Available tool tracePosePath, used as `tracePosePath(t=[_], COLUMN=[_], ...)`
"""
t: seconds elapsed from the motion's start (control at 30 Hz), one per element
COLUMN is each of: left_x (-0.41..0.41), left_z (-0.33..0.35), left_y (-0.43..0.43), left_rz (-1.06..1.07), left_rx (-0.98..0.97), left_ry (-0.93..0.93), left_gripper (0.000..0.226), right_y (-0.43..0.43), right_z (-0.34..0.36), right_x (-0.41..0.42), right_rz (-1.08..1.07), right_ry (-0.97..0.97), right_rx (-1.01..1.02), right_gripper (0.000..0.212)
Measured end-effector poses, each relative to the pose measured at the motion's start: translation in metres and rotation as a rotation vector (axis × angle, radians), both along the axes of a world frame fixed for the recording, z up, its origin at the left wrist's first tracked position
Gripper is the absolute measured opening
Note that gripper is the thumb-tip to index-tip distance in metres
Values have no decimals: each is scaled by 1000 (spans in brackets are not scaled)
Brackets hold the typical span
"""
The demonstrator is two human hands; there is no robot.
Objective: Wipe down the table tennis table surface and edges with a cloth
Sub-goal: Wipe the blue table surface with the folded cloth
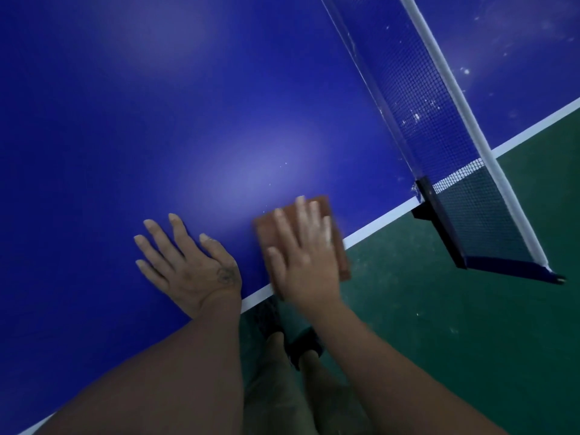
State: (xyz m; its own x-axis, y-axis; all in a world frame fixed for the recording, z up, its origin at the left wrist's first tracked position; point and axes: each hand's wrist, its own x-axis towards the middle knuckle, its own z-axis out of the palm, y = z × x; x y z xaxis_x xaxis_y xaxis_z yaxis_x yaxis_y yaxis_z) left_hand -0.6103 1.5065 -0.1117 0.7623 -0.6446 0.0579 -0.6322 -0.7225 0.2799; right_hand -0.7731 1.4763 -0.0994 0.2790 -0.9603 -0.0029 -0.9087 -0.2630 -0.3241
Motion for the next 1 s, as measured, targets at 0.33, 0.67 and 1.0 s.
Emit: tracePosePath(t=[0.33,0.67,1.0], left_x=[-2,-1,-1], left_z=[2,0,-1], left_y=[-1,0,-2], left_rz=[9,9,7], left_rx=[14,5,20], left_ry=[4,6,-11], left_gripper=[61,62,62], right_y=[-51,26,-76], right_z=[6,-3,3], right_x=[-85,-53,-41], right_rz=[-276,210,-333], right_ry=[109,27,134], right_rx=[17,30,28], right_gripper=[60,61,66])
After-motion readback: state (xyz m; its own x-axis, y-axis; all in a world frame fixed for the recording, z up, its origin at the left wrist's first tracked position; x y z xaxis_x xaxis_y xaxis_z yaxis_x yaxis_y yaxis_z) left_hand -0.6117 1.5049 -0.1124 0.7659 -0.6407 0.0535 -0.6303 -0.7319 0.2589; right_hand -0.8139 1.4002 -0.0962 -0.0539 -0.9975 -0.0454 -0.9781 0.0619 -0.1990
